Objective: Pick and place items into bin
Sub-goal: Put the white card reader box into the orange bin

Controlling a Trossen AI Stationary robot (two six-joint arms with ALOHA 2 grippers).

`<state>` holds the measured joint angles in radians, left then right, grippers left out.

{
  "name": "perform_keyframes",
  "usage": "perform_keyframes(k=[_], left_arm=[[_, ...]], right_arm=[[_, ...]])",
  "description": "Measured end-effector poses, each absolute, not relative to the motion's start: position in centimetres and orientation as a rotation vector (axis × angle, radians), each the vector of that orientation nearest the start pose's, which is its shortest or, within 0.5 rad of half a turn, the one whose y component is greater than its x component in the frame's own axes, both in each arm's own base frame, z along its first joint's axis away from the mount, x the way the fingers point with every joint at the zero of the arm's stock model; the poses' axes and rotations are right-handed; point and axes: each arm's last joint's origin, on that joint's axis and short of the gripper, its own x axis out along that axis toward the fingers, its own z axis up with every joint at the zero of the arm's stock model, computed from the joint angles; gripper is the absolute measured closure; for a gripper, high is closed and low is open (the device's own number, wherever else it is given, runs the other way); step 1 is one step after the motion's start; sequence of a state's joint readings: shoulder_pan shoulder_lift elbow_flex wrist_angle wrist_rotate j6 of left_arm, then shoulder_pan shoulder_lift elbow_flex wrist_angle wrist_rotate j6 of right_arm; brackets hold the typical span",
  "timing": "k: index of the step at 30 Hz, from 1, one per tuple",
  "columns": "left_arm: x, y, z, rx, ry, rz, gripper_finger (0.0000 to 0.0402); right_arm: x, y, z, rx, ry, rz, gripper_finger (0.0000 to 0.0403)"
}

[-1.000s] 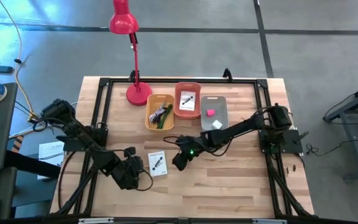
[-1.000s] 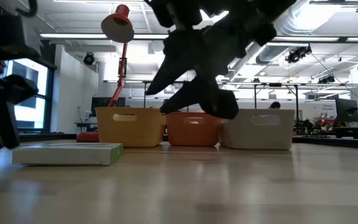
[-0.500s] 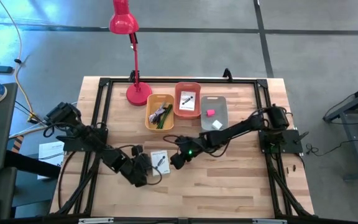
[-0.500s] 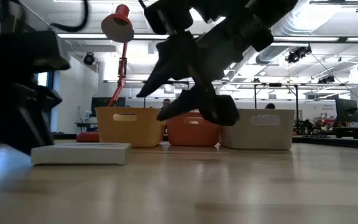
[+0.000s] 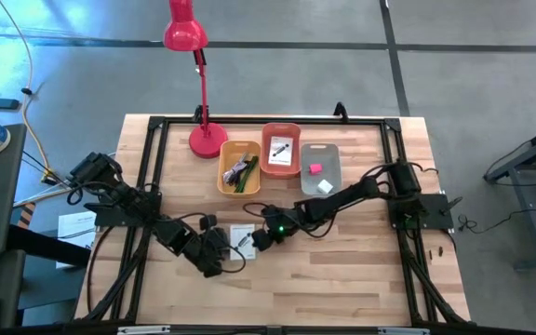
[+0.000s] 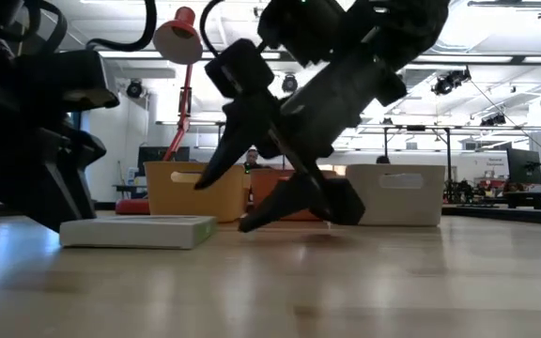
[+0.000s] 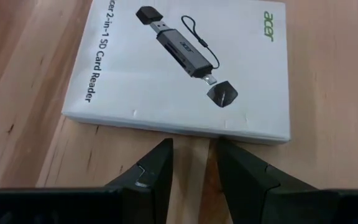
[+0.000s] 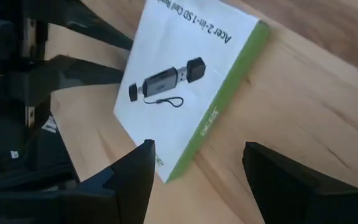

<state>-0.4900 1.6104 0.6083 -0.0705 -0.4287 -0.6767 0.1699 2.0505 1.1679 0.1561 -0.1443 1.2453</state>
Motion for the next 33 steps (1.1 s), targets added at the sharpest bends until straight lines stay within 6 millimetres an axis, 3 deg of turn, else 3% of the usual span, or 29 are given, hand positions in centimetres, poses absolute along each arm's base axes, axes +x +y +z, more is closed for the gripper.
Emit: perform_keyframes(k=[5,26,33], left_arm=[[23.5,-11.1,11.2,-0.125,0.883,0.271,0.0291],[24.9,-11.0,12.4,-0.027,0.816,0.228,0.0291],[25.2,-10.4,11.6,-0.045,0.880,0.214,0.0291]], right_arm=[[41.2,7.6,11.4,1.215,0.821,-0.187,0.0171],[41.3,7.6,11.4,1.226,0.806,-0.194,0.0171],[41.5,7.6,11.6,1.226,0.778,-0.173,0.0171]])
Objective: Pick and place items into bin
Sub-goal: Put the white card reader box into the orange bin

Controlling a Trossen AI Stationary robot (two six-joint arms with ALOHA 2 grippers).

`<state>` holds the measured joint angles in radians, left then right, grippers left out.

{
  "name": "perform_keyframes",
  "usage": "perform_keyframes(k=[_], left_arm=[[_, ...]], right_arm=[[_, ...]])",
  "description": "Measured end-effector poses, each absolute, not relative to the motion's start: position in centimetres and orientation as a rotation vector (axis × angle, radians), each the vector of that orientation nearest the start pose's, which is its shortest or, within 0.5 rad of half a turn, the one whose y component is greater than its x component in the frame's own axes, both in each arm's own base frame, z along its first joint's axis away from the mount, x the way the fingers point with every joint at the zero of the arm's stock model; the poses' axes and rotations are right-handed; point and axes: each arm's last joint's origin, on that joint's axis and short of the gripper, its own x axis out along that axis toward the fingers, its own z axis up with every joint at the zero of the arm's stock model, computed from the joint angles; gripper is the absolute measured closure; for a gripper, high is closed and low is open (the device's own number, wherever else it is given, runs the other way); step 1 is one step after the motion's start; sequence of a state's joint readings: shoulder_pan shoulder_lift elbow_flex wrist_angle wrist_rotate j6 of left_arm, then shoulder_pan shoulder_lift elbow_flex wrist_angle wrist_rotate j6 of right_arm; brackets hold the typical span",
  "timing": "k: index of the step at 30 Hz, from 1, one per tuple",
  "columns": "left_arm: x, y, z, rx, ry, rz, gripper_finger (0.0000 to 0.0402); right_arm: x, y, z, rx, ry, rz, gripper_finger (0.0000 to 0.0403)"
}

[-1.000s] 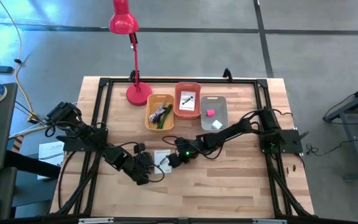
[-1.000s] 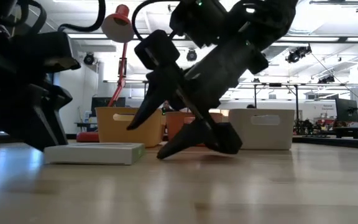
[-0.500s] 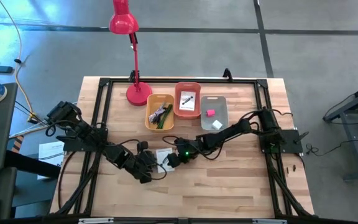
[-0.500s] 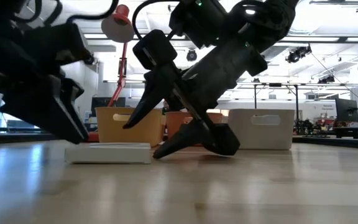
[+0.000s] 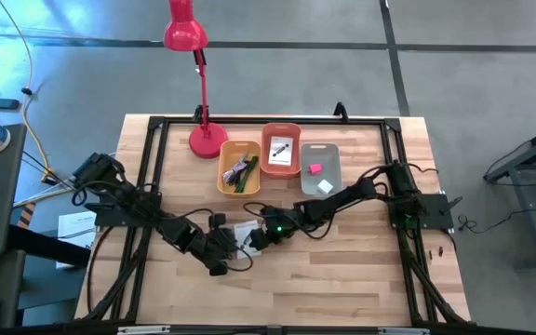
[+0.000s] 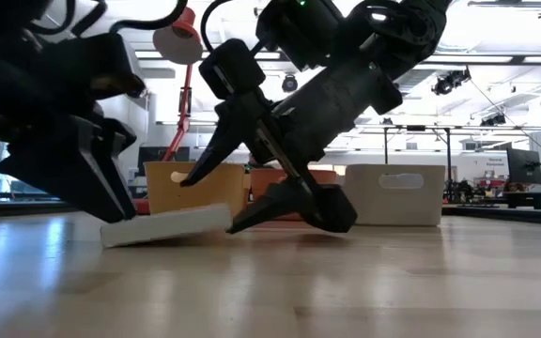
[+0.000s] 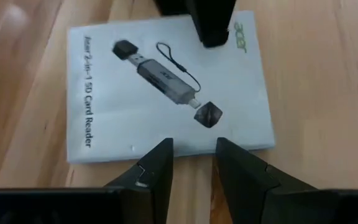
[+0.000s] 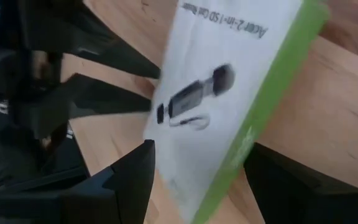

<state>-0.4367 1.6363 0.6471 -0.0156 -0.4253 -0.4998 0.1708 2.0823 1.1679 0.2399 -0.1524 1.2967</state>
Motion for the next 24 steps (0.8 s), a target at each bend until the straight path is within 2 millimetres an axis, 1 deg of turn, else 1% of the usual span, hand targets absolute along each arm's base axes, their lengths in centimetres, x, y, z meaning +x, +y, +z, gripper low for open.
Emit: perform_keyframes(k=[4,14,17,20,24], left_arm=[[25.28,-10.56,11.18,-0.054,0.889,0.212,0.0291],[25.28,-10.56,11.08,-0.051,0.891,0.210,0.0291],[25.30,-10.55,11.08,-0.042,0.884,0.212,0.0291],[25.31,-10.54,11.03,-0.034,0.880,0.216,0.0291],[25.16,-10.50,10.78,-0.032,0.902,0.210,0.0291]], right_arm=[[41.60,7.59,11.76,1.226,0.764,-0.149,0.0171],[41.60,7.54,11.75,1.204,0.759,-0.151,0.0173],[41.70,7.50,11.85,1.160,0.729,-0.148,0.0185],[42.01,7.37,12.24,1.153,0.678,-0.123,0.0207],[42.08,6.88,12.22,1.145,0.669,-0.137,0.0233]])
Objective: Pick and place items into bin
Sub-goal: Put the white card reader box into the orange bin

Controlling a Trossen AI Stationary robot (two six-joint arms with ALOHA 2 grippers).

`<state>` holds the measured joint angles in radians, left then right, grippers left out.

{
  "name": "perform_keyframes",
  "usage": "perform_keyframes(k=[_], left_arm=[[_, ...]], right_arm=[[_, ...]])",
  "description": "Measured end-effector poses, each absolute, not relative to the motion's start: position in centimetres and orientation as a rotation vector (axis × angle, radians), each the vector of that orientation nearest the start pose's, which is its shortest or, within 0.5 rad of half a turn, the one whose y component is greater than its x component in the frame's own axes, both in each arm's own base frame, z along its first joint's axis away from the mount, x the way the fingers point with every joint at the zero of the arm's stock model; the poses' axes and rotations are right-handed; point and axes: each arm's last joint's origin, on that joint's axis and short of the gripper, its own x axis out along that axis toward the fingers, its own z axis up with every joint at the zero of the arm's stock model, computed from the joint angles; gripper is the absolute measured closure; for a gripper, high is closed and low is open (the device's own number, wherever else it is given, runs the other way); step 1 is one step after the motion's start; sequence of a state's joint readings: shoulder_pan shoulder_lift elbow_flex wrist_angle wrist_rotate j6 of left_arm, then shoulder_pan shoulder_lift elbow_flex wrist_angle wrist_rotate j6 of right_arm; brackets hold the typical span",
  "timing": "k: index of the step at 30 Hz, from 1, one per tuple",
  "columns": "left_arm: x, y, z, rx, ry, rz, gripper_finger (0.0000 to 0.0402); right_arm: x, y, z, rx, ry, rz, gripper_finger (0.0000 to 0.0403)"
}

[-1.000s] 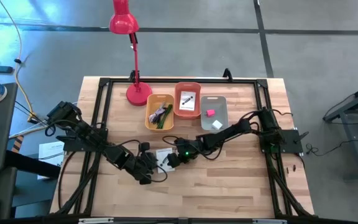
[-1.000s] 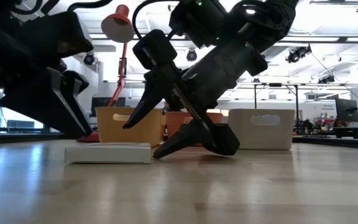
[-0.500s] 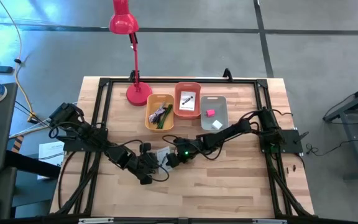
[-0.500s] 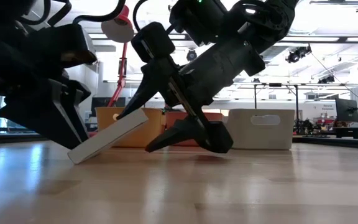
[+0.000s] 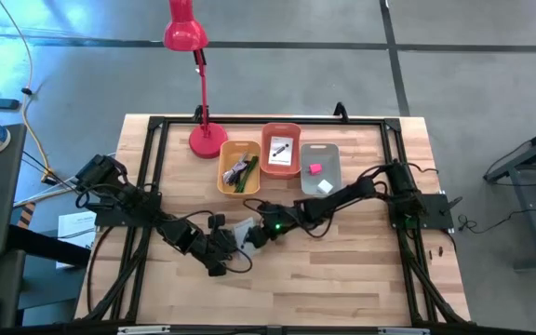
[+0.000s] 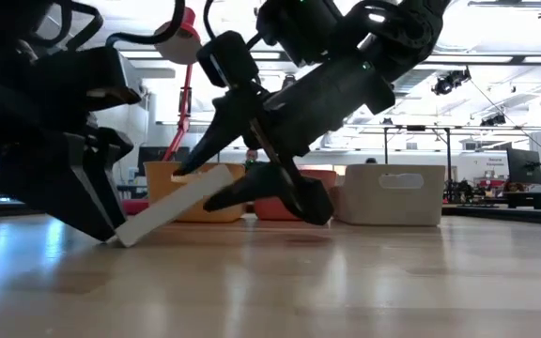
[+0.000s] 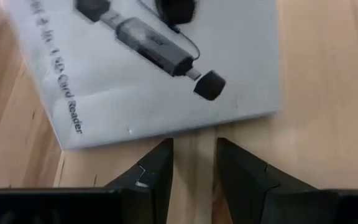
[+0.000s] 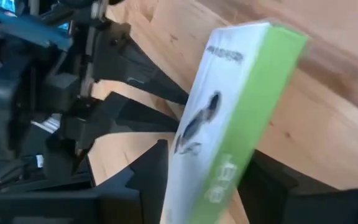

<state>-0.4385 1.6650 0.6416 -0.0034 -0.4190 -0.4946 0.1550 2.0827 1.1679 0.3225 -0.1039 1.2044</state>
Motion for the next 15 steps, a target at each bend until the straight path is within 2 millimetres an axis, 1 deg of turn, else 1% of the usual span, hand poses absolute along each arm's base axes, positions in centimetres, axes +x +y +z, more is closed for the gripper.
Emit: perform_keyframes(k=[5,10,15], left_arm=[[25.17,-10.49,10.80,-0.030,0.899,0.213,0.0291],[25.19,-10.48,10.82,-0.028,0.894,0.218,0.0291],[25.20,-10.48,10.84,-0.031,0.892,0.221,0.0291]], right_arm=[[42.11,6.40,12.14,1.146,0.671,-0.152,0.0259],[42.04,6.31,12.03,1.124,0.681,-0.157,0.0284],[42.02,6.31,12.03,1.108,0.684,-0.152,0.0329]])
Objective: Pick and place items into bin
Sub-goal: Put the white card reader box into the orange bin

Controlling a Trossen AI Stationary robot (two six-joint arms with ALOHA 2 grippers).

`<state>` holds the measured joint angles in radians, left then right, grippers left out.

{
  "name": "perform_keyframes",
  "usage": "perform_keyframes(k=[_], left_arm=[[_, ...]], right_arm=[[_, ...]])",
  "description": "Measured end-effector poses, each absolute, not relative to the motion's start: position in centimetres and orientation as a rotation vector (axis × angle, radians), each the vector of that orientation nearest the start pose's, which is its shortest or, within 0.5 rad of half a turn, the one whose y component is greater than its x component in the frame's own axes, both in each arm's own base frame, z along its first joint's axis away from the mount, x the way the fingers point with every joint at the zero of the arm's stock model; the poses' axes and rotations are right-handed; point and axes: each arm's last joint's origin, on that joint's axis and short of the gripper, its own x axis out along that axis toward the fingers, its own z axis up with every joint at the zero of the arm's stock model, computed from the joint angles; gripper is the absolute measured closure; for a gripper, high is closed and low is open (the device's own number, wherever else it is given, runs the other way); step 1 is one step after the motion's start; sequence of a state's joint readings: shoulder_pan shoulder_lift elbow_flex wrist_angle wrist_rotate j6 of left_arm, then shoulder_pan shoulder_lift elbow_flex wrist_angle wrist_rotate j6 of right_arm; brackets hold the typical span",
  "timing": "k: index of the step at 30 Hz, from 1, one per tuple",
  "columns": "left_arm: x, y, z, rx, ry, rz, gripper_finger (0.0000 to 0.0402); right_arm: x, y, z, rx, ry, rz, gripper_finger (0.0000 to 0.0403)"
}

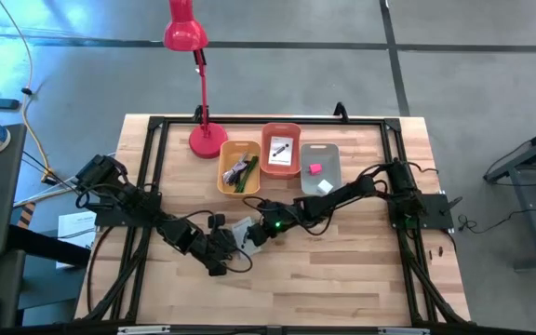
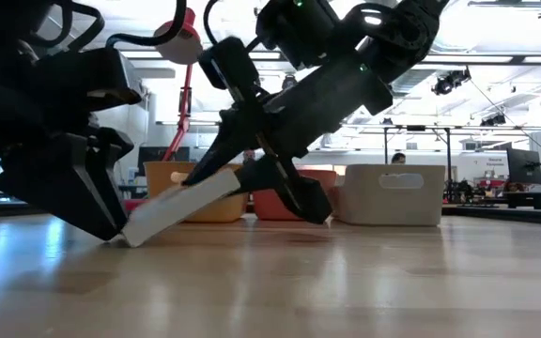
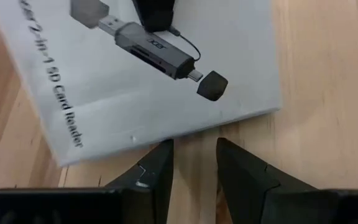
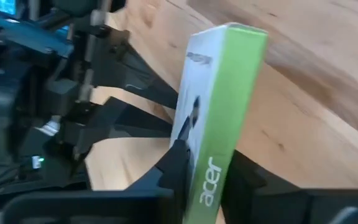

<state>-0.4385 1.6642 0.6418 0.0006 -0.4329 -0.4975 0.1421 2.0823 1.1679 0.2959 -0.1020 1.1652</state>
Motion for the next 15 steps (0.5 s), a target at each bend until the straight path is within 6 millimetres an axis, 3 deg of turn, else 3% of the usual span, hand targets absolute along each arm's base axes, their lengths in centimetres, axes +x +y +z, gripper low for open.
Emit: perform_keyframes(k=[5,15], left_arm=[[25.19,-10.48,10.88,-0.035,0.890,0.223,0.0291],[25.18,-10.58,10.90,-0.052,0.907,0.192,0.0291]], right_arm=[[42.07,6.29,12.20,1.099,0.670,-0.150,0.0370],[42.07,6.29,12.18,1.096,0.669,-0.150,0.0347]])
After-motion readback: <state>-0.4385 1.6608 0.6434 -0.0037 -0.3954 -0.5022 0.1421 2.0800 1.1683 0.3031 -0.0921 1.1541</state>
